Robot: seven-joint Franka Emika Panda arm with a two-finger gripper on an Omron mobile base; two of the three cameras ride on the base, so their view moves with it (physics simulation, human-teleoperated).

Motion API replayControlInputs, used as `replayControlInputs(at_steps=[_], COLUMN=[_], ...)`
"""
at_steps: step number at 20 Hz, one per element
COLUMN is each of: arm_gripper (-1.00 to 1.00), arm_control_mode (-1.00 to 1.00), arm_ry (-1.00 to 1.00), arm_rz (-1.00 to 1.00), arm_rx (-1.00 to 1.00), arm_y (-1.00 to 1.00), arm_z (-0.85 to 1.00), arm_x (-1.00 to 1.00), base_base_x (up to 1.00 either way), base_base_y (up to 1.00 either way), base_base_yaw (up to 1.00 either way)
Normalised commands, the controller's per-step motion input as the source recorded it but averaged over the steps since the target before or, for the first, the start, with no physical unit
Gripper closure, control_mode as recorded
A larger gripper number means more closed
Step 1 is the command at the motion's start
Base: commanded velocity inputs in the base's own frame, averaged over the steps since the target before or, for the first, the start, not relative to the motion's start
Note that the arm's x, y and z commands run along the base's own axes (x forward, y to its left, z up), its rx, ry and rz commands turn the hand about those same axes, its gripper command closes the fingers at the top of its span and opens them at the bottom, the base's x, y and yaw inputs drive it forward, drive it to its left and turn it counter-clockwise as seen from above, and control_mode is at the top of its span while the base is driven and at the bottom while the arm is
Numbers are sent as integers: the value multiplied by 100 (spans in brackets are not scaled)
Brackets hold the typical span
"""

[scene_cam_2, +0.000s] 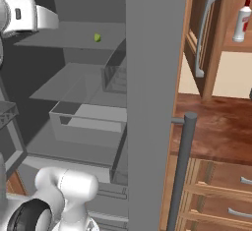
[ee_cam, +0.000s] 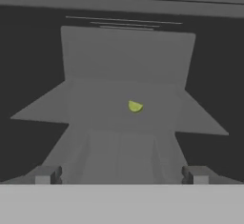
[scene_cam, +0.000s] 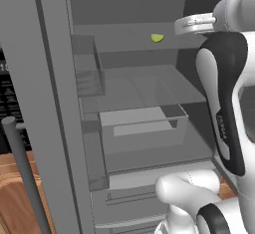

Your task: There is a bowl on the dining counter. Grab a lemon wedge from the fridge and place it in the bowl. Then get the liquor bottle and glass cup from the cabinet and place them next to the bowl.

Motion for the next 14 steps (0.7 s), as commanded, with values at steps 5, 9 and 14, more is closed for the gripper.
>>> replayControlInputs(at_steps=[5, 9, 14], arm_gripper=[-100, -100, -100], arm_control_mode=[-100, -100, -100], arm_ry=[0, -3, -2], arm_rz=[1, 0, 0], arm_rx=[0, 0, 0], arm_y=[-12, -6, -1], arm_z=[-15, -33, -27], arm_x=[68, 48, 51], base_base_x=[0, 0, 0], base_base_y=[0, 0, 0], base_base_yaw=[0, 0, 0])
